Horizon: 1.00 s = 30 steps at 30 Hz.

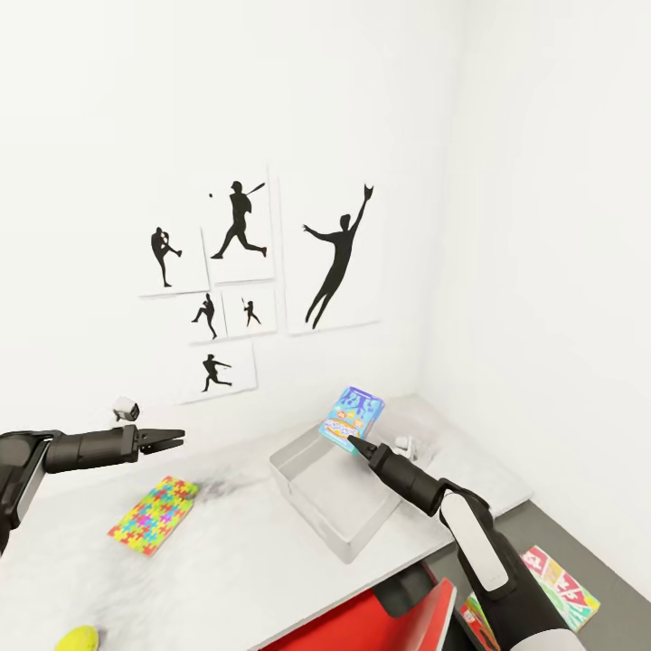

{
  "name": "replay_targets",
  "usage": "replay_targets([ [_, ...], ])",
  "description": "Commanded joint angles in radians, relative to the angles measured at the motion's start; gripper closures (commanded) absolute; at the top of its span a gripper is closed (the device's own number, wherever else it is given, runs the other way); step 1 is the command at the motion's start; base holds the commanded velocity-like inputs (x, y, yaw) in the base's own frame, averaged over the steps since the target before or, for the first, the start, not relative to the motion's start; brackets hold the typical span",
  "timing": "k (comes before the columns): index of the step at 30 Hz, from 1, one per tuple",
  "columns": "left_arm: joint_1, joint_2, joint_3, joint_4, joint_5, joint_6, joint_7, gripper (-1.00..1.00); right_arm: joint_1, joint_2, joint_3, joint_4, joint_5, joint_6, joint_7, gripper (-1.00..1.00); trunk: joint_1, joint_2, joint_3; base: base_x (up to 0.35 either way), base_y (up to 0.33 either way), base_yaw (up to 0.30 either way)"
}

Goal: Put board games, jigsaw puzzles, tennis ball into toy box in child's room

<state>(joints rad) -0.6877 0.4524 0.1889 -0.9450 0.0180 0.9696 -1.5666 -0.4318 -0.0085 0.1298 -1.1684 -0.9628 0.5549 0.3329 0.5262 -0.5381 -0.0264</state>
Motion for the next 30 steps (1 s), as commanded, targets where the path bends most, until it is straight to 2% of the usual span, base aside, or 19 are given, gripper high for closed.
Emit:
replay_targets([
  [1,-0.001,0.000,0.000,0.000,-0.001,0.011,-0.004,-1.00,-0.001,-0.001,0.001,-0.001,-0.005,0.003,0.000,1.00,0.000,-0.002,-0.002,0.024,0.000,0.263],
  [7,-0.001,-0.001,-0.001,0.000,0.000,0.010,-0.004,-1.00,-0.001,-0.002,0.001,0.000,-0.005,0.003,0.001,1.00,0.000,-0.002,-0.002,0.056,0.000,0.116],
  [30,0.000,0.000,0.000,0.000,0.000,0.009,-0.004,-1.00,-0.001,-0.004,0.001,-0.002,-0.005,0.004,0.002,1.00,0.000,-0.002,-0.002,0.040,-0.014,0.003],
])
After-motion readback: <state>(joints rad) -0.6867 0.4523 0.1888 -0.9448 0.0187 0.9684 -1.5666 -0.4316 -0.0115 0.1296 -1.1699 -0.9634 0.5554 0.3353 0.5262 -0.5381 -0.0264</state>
